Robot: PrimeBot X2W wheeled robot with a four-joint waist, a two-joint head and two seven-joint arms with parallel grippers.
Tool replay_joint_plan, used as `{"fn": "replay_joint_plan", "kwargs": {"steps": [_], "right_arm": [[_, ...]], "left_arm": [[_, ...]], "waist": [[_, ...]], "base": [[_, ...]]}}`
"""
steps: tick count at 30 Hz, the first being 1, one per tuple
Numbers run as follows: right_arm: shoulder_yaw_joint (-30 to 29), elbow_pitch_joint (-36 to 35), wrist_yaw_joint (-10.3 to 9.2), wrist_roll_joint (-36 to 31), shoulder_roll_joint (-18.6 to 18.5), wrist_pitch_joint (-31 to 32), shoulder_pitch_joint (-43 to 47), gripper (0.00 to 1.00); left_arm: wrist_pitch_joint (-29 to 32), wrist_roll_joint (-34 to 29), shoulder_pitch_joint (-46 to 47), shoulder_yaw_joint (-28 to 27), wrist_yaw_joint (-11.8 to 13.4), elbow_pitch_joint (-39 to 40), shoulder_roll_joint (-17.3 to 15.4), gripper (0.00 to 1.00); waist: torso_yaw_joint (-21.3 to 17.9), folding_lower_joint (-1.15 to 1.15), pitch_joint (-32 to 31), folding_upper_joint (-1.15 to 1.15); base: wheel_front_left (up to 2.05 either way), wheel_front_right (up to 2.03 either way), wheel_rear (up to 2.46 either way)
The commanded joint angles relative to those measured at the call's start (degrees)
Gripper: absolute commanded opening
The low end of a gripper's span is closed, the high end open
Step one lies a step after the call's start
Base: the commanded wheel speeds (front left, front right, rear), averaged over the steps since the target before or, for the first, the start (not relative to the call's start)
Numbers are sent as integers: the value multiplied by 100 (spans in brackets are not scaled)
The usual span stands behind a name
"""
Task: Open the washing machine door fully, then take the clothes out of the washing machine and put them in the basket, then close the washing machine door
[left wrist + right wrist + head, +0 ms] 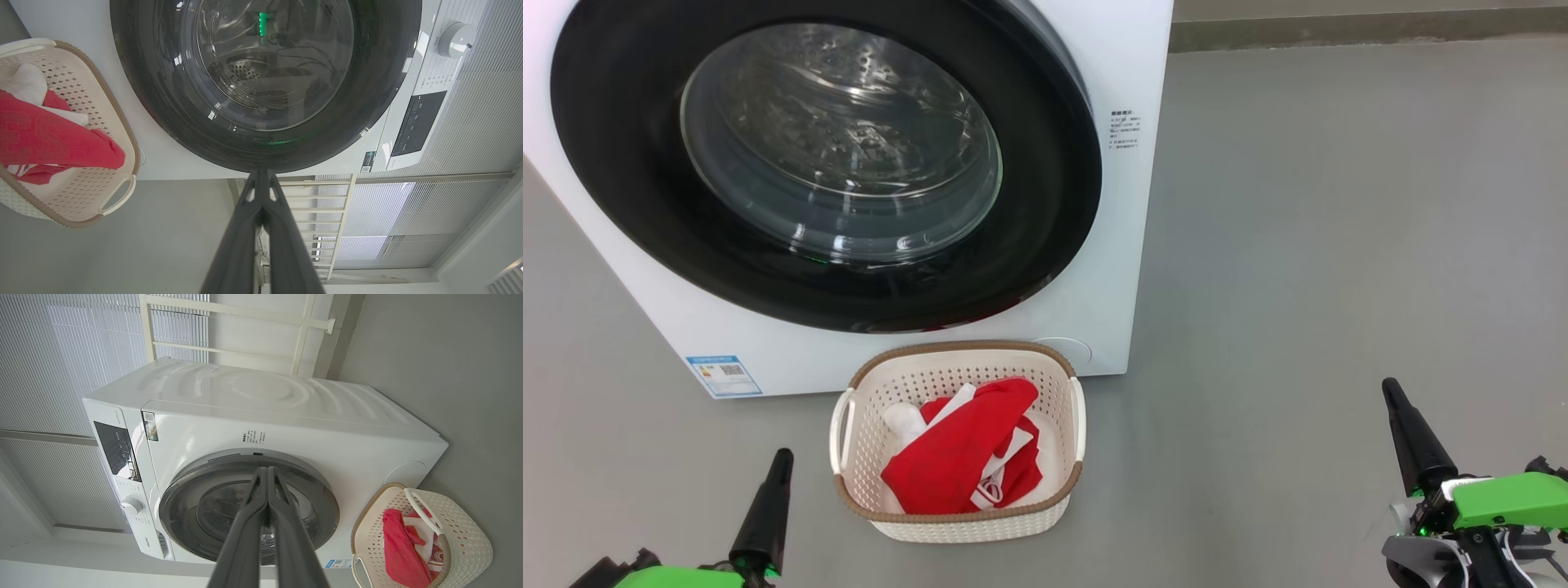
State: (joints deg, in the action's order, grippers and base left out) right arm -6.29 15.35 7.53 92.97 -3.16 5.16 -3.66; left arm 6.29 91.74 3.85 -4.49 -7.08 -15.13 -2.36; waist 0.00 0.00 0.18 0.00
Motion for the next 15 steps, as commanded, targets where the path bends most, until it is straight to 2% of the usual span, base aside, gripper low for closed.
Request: {"fn": "replay_joint_plan", "kwargs": {"steps": [1, 15], "right_arm": [[107, -140, -4, 27, -66, 29, -241, 0], [84, -139, -4, 8, -51, 47, -243, 0]], "left_arm": [[22, 40, 235, -206, -41, 107, -52, 0], [21, 41, 235, -205, -41, 107, -52, 0]], "waist": [[0, 0, 0, 0], [0, 0, 0, 0]], "base": [[0, 0, 0], [0, 0, 0]]}}
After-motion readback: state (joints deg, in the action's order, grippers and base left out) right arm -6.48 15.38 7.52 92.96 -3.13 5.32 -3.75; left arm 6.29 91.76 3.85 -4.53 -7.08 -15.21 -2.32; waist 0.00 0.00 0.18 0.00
